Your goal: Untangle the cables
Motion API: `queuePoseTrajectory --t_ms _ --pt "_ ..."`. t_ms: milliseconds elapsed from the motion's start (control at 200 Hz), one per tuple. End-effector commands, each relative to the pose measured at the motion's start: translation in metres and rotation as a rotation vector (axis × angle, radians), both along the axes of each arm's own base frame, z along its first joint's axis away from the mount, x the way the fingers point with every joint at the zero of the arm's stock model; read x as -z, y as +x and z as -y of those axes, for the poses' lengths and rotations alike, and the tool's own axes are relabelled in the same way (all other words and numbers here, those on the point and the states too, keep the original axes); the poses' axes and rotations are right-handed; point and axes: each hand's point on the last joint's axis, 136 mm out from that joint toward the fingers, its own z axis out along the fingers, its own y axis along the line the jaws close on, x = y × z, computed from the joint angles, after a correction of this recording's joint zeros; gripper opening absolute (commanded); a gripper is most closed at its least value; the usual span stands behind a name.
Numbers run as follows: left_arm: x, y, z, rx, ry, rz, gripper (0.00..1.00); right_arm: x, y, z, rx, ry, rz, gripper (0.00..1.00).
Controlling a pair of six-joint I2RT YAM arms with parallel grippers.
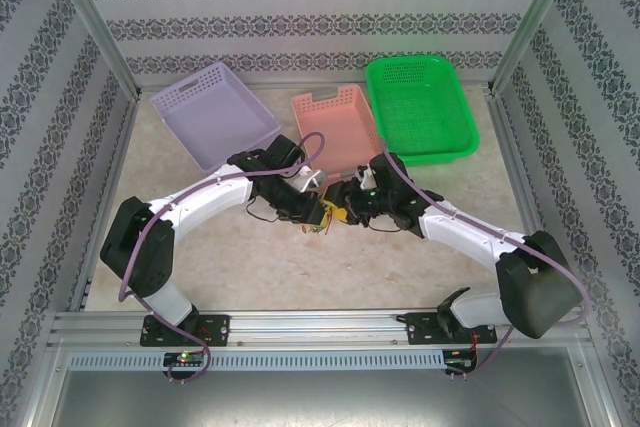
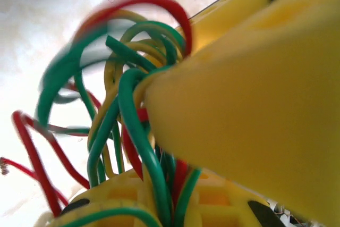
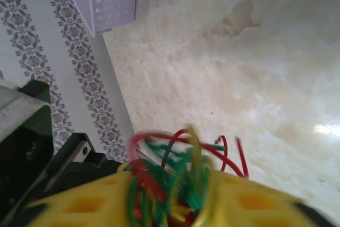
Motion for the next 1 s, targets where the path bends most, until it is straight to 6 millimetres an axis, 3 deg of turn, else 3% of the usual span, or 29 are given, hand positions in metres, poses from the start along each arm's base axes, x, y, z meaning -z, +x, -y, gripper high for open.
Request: queuePoseTrajectory --t_ms 0,155,285,350,420,540,674,754,889,994 --pt "-0.017 0.007 0.004 0.013 -0.012 0.07 0.0 0.002 0.0 -0.002 0.007 -0.015 -0.02 0.02" --pt "-0.004 0.033 -0.041 -0.205 0.255 0.18 0.0 0.011 0.006 0.038 0.147 -0.071 -0.011 0.0" --pt "-0.005 0.037 -0.06 -0.375 0.283 0.165 0.01 0.01 0.01 0.064 0.212 -0.089 0.023 0.0" --pt "-0.008 0.037 -0.062 -0.434 0.257 0.14 0.15 0.01 0.008 0.066 0.193 -0.109 0.034 0.0" --pt "-0.014 0.038 -0.059 -0.488 0.206 0.113 0.4 0.011 0.007 0.065 0.171 -0.118 0.045 0.0" --pt "-0.034 0.041 -0.052 -0.581 0.109 0.074 0.53 0.006 0.009 0.067 0.162 -0.131 0.107 0.0" --pt "-0.046 0.04 -0.055 -0.705 0.061 0.0 0.62 0.001 0.015 0.071 0.164 -0.121 0.173 0.0" --pt "-0.031 0.036 -0.06 -0.814 0.075 -0.145 0.62 -0.004 0.017 0.068 0.149 -0.097 0.214 0.0" --pt "-0.002 0.031 -0.046 -0.945 0.008 -0.406 0.59 -0.006 0.017 0.061 0.117 -0.052 0.219 0.0" --pt "0.006 0.039 -0.037 -1.031 -0.05 -0.512 0.59 -0.013 0.017 0.052 0.074 -0.025 0.247 0.0"
